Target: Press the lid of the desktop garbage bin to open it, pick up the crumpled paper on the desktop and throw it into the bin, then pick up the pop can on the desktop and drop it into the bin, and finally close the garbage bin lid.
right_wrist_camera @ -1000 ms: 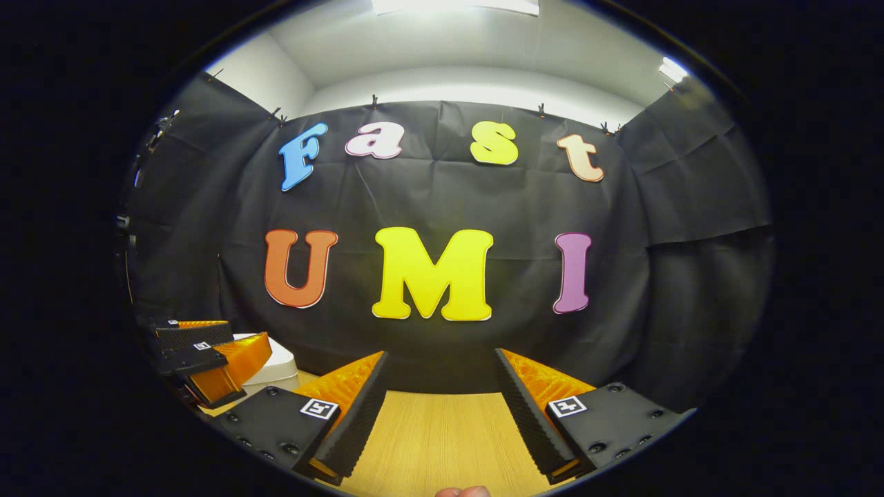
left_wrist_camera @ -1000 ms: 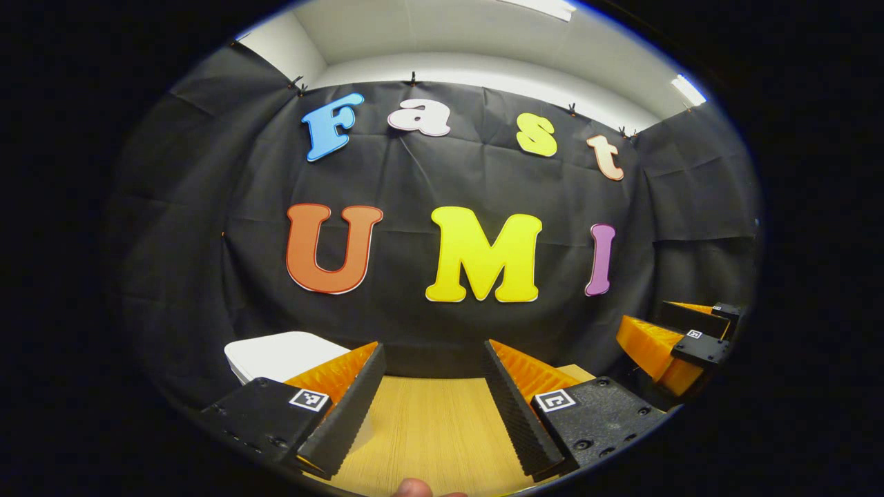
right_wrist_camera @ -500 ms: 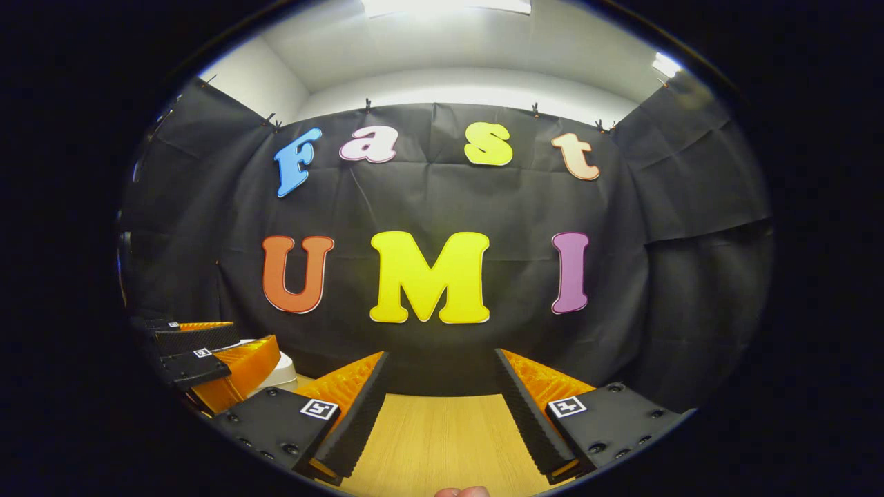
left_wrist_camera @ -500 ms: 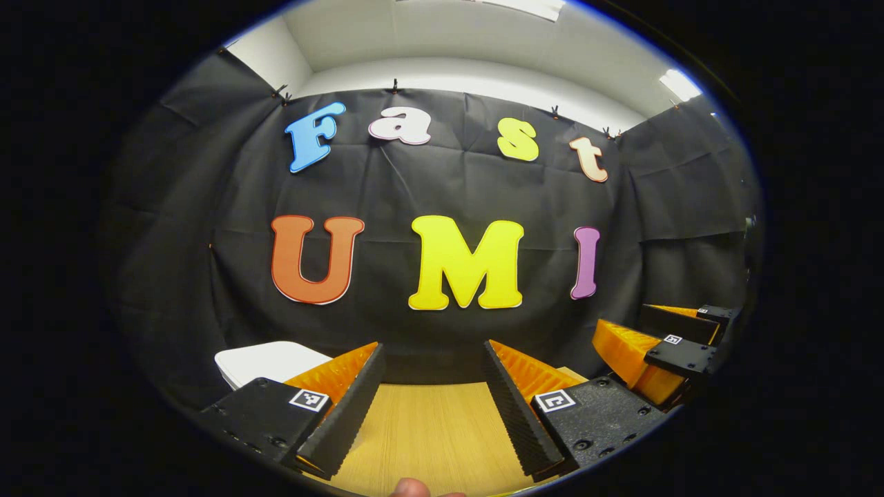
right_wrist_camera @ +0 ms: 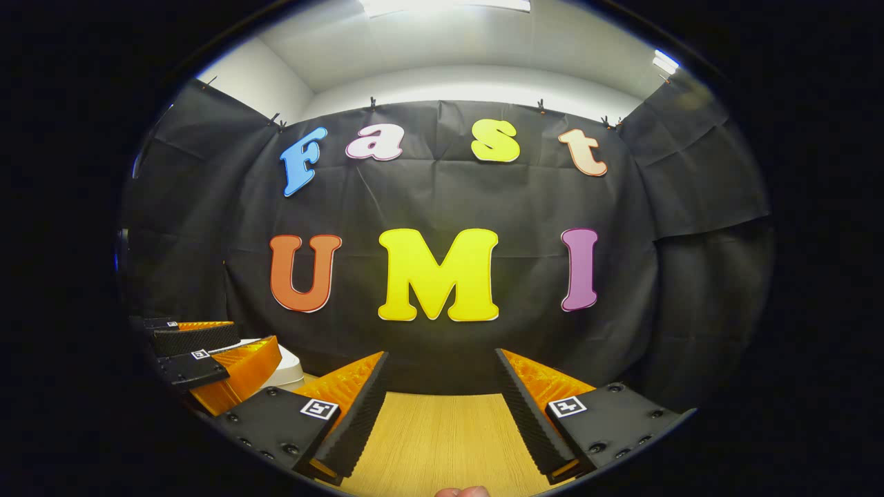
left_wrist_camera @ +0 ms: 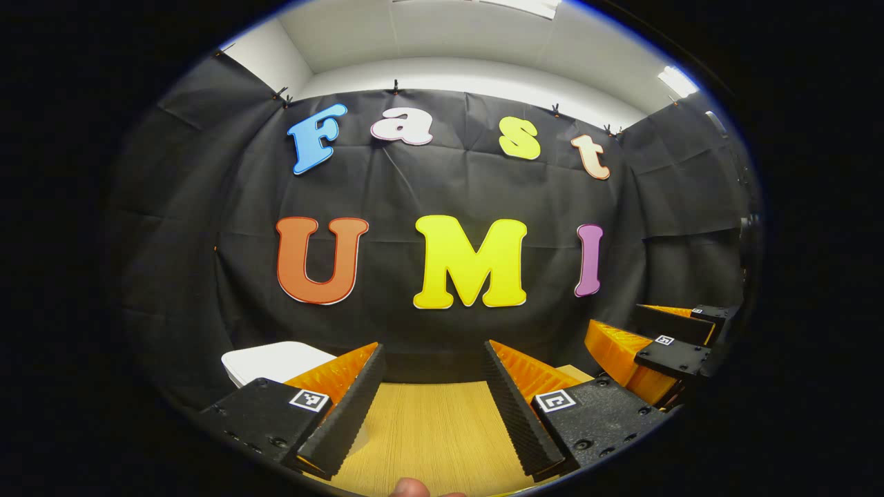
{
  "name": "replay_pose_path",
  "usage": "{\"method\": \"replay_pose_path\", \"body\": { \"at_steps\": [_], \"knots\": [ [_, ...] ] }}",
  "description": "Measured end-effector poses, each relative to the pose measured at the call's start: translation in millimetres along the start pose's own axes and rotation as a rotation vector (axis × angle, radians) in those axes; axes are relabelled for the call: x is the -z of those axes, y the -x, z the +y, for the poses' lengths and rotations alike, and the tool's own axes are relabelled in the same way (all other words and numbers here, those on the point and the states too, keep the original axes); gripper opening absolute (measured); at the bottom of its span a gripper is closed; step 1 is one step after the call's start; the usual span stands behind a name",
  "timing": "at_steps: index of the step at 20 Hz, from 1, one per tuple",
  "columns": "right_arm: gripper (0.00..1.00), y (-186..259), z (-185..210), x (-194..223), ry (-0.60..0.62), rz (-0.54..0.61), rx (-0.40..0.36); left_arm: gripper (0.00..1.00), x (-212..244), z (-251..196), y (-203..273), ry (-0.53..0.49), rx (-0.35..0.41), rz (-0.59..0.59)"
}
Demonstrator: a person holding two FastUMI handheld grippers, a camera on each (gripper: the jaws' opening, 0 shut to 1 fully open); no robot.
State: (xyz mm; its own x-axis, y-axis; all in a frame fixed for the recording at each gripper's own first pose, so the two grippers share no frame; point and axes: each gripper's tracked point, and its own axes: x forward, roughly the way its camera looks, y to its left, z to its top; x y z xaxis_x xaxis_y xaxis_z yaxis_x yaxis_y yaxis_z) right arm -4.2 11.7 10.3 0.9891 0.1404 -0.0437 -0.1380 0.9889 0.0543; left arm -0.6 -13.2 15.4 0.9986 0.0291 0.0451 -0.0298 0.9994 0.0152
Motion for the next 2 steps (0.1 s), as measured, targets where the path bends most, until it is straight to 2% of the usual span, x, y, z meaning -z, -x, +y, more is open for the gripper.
{"method": "replay_pose_path", "body": {
  "at_steps": [2],
  "knots": [
    [0.94, -2.8, 0.3, -1.2, 0.0, -0.003, -0.003, 0.92, -0.7, 0.1, 0.8, 0.0, -0.002, -0.004]
  ]
}}
